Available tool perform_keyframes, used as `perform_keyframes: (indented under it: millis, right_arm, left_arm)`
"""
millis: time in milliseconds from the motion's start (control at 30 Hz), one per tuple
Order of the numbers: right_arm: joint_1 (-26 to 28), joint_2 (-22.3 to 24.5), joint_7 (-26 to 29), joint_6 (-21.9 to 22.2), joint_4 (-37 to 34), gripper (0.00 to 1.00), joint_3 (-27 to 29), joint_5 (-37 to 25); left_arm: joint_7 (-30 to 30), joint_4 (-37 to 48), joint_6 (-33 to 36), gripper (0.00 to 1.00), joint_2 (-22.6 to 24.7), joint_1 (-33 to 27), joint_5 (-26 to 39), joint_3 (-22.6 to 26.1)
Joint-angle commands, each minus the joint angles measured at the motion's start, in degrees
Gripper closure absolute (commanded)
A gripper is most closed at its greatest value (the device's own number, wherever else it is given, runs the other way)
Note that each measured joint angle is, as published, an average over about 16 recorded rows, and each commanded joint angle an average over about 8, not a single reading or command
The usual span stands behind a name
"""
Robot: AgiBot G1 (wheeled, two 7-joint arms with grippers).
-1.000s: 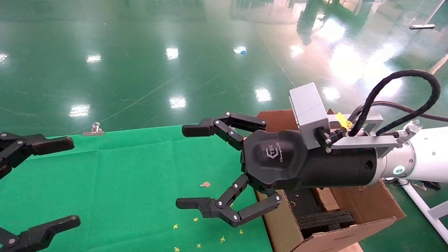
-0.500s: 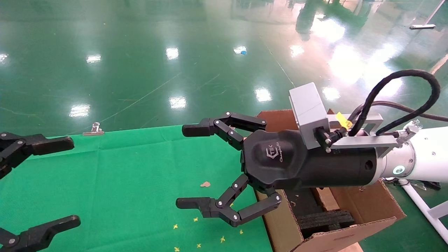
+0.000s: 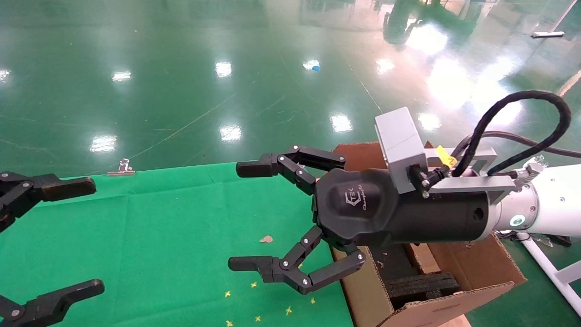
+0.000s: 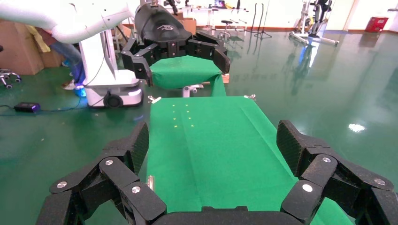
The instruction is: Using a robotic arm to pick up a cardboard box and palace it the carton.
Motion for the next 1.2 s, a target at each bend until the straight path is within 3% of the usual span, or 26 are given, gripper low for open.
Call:
perform_keyframes:
  millis: [33,1200]
  right_arm:
    - [0.0,0.0,0.0,0.0,0.0,0.00,0.0,0.0]
    - [0.0,0.0,0.0,0.0,0.0,0.00,0.0,0.0]
  left_arm:
    - [0.0,0.0,0.0,0.00,0.0,0.0,0.0,0.0]
    - [0.0,0.0,0.0,0.00,0.0,0.0,0.0,0.0]
